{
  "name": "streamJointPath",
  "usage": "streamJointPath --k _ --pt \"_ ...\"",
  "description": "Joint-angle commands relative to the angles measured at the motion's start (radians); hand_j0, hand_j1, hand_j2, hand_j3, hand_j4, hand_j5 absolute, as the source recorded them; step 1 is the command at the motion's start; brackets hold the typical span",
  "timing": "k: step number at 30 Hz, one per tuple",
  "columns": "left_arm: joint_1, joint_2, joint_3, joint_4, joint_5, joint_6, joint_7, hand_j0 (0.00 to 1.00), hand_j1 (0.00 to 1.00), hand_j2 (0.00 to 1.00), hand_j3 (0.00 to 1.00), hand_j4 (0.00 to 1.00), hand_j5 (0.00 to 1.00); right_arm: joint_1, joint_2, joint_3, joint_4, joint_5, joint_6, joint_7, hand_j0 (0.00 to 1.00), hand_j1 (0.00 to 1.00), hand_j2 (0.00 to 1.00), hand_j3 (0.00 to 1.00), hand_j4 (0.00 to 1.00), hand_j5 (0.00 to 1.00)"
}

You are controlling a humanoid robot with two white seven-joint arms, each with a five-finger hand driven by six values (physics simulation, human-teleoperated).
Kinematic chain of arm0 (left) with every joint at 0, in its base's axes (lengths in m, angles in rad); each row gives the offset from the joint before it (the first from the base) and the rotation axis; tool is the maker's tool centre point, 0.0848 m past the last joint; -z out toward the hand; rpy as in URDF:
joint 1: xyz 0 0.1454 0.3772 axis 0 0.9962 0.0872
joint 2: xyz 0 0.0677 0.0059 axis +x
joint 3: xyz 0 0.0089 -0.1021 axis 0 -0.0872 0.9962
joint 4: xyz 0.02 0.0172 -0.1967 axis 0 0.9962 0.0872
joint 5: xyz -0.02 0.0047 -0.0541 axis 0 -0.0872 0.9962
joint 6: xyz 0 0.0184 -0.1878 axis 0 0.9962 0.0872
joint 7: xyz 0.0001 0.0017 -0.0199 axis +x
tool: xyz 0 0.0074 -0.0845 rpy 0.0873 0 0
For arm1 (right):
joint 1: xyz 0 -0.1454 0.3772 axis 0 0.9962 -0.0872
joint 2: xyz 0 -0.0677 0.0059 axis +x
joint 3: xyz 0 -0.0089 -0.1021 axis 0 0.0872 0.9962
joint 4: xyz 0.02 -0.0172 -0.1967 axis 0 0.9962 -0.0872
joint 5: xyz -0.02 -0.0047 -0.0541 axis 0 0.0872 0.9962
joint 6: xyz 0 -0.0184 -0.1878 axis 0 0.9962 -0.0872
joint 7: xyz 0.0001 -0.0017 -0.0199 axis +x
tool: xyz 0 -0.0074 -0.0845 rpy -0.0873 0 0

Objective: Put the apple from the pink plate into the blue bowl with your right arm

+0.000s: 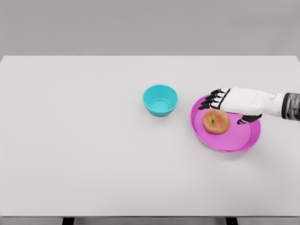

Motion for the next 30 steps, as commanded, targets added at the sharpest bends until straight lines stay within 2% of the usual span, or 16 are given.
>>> streamJointPath --k 1,12,18,30 --pt "0.000 0.000 0.000 0.000 0.000 0.000 -0.001 1.00 1.00 1.00 1.00 1.00 1.00 0.000 0.004 0.005 0.028 -0.004 0.003 0.000 1.00 1.00 1.00 1.00 1.00 1.00" --pt "0.000 0.000 0.000 0.000 0.000 0.000 0.000 1.00 1.00 1.00 1.00 1.00 1.00 0.009 0.027 0.026 0.042 0.000 0.003 0.000 1.00 1.00 1.00 1.00 1.00 1.00" --pt "0.000 0.000 0.000 0.000 0.000 0.000 0.000 1.00 1.00 1.00 1.00 1.00 1.00 0.009 0.064 0.036 0.066 0.007 0.003 0.000 1.00 1.00 1.00 1.00 1.00 1.00" --pt "0.000 0.000 0.000 0.000 0.000 0.000 0.000 1.00 1.00 1.00 1.00 1.00 1.00 0.009 0.070 0.048 0.080 0.008 0.003 0.000 1.00 1.00 1.00 1.00 1.00 1.00"
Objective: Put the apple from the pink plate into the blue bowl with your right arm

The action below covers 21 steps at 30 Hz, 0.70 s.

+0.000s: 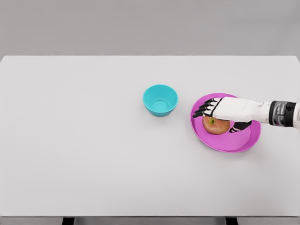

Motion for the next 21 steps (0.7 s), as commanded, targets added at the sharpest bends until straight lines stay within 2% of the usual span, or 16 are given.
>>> streamJointPath --k 1,6,8,15,16,18,21 --pt "0.000 0.000 0.000 0.000 0.000 0.000 0.000 1.00 1.00 1.00 1.00 1.00 1.00 0.002 0.003 0.011 0.000 -0.005 0.003 0.000 1.00 1.00 1.00 1.00 1.00 1.00" --pt "0.000 0.000 0.000 0.000 0.000 0.000 0.000 1.00 1.00 1.00 1.00 1.00 1.00 0.000 0.003 0.013 0.002 -0.005 0.003 0.000 1.00 1.00 1.00 1.00 1.00 1.00" --pt "0.000 0.000 0.000 0.000 0.000 0.000 -0.002 1.00 1.00 1.00 1.00 1.00 1.00 0.000 0.003 0.013 0.011 -0.005 0.003 0.000 0.96 0.96 0.96 0.96 0.96 0.96" --pt "0.000 0.000 0.000 0.000 0.000 0.000 0.000 1.00 1.00 1.00 1.00 1.00 1.00 0.000 0.004 0.013 0.028 -0.004 0.003 0.000 0.98 0.98 0.98 0.98 0.98 0.98" --pt "0.000 0.000 0.000 0.000 0.000 0.000 0.000 1.00 1.00 1.00 1.00 1.00 1.00 0.000 0.007 0.013 0.029 -0.004 0.003 0.000 0.96 0.96 0.96 0.96 0.96 0.96" --pt "0.000 0.000 0.000 0.000 0.000 0.000 0.000 1.00 1.00 1.00 1.00 1.00 1.00 0.002 0.009 0.013 0.028 -0.004 0.003 0.000 0.79 0.79 0.79 0.79 0.79 0.79" --pt "0.000 0.000 0.000 0.000 0.000 0.000 0.000 1.00 1.00 1.00 1.00 1.00 1.00 0.002 0.007 0.013 0.028 -0.004 0.003 0.000 0.70 0.70 0.70 0.70 0.70 0.70"
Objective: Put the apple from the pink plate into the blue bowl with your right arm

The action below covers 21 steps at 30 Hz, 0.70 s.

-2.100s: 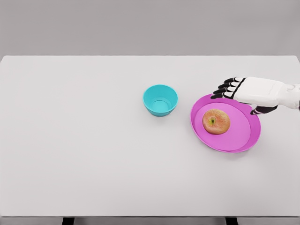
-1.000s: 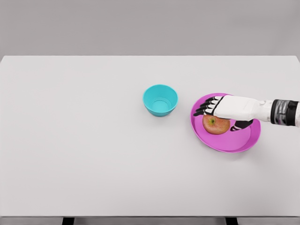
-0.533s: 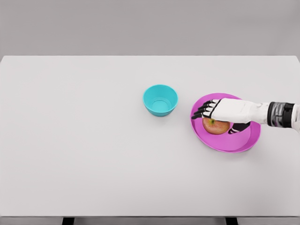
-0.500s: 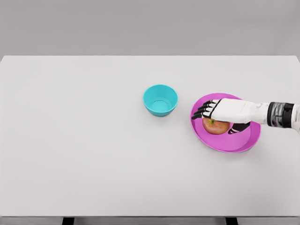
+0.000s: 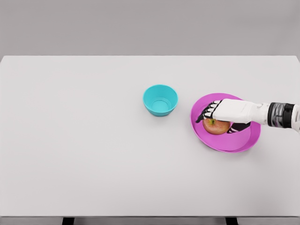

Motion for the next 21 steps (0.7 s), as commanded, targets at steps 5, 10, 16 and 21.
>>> streamJointPath --k 5,10,16,21 --pt "0.000 0.000 0.000 0.000 0.002 0.000 0.000 1.00 1.00 1.00 1.00 1.00 1.00 -0.002 -0.001 0.001 -0.001 0.002 -0.001 0.003 0.68 0.68 0.68 0.68 0.68 0.68" --pt "0.000 0.000 0.000 0.000 0.000 0.000 0.000 1.00 1.00 1.00 1.00 1.00 1.00 -0.008 -0.002 -0.008 -0.007 0.000 -0.001 0.003 0.68 0.68 0.68 0.68 0.68 0.68" --pt "0.000 0.000 0.000 0.000 0.000 0.000 -0.001 1.00 1.00 1.00 1.00 1.00 1.00 -0.015 -0.011 -0.014 -0.013 -0.006 -0.001 0.003 0.68 0.68 0.68 0.68 0.68 0.68" --pt "0.000 0.000 0.000 0.000 0.002 0.000 0.000 1.00 1.00 1.00 1.00 1.00 1.00 -0.017 -0.013 -0.065 -0.013 -0.007 -0.001 0.003 0.68 0.68 0.68 0.68 0.68 0.68"
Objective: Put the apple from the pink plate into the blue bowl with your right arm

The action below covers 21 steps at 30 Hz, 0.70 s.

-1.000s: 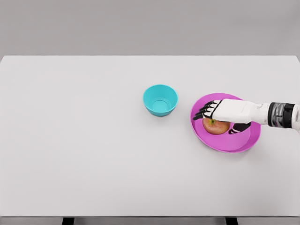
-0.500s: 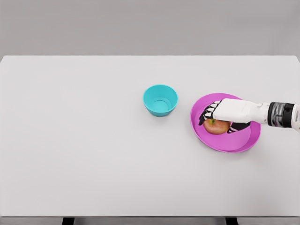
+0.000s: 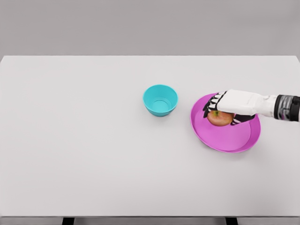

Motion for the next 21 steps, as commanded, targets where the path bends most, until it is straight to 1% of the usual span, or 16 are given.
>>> streamJointPath --k 1,8,14,16,21 --pt "0.000 0.000 0.000 0.000 0.000 0.000 -0.001 1.00 1.00 1.00 1.00 1.00 1.00 0.000 -0.001 -0.017 -0.001 -0.006 0.003 0.000 0.68 0.68 0.68 0.68 0.68 0.68" --pt "0.000 0.000 0.000 0.000 0.000 0.000 0.000 1.00 1.00 1.00 1.00 1.00 1.00 -0.041 0.016 -0.017 0.001 -0.006 0.003 0.000 0.68 0.68 0.68 0.68 0.68 0.68" --pt "0.000 0.000 0.000 0.000 0.000 0.000 0.000 1.00 1.00 1.00 1.00 1.00 1.00 -0.054 0.077 -0.017 0.013 0.006 0.003 0.000 0.68 0.68 0.68 0.68 0.68 0.68" --pt "0.000 0.000 0.000 0.000 0.000 0.000 0.000 1.00 1.00 1.00 1.00 1.00 1.00 -0.057 0.085 -0.017 0.011 0.005 0.003 0.000 0.68 0.68 0.68 0.68 0.68 0.68" --pt "0.000 0.000 0.000 0.000 0.000 0.000 0.000 1.00 1.00 1.00 1.00 1.00 1.00 -0.078 0.128 -0.017 0.013 0.015 0.003 0.000 0.68 0.68 0.68 0.68 0.68 0.68"
